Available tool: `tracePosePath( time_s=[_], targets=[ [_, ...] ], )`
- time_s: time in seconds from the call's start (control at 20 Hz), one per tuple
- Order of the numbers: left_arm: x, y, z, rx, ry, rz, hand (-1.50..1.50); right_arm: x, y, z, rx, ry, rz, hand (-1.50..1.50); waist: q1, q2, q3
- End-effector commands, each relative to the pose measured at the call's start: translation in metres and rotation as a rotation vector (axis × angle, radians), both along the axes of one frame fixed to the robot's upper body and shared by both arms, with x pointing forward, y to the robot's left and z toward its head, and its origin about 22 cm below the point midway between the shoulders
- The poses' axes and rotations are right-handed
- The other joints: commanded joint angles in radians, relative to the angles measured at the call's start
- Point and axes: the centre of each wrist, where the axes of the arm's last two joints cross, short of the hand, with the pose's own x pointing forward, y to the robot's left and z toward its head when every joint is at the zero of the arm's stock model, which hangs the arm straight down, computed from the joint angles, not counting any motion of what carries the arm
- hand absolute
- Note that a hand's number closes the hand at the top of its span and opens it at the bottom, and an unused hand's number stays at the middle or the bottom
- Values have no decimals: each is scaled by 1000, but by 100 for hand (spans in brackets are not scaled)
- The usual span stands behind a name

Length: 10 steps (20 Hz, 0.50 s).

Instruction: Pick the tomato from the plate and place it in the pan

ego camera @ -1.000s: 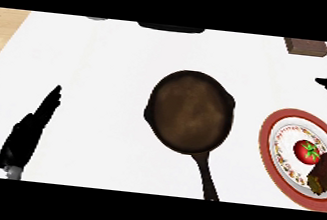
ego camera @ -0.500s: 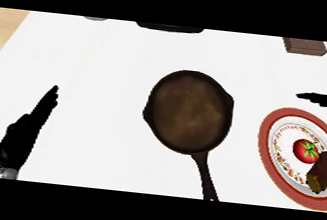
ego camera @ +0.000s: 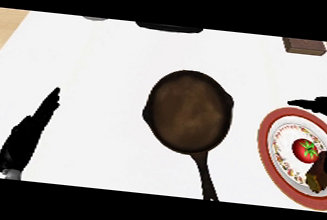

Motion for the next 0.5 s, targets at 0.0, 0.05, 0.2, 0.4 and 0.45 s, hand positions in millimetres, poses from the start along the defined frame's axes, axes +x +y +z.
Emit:
tracePosePath(
  time_s=[0.0,0.05,0.2,0.4,0.45],
  targets=[
    [5,-17,20,-13,-3,-6,0,7,4,-17,-74,31,-15,-150,9,2,1],
    [3,2,-5,-8,-2,-3,0,-7,-5,-7,-85,52,10,-150,-1,1,0],
    [-3,8,3,16,-8,-10,0,-8,19,-29,-77,29,-23,-150,-1,0,0],
    [16,6,3,14,0,-5,0,2,23,-24,-118,64,-10,-150,0,1,0],
    [1,17,5,22,-12,-1,0,-14,-8,-33,-110,63,-22,-150,1,1,0]
  ],
)
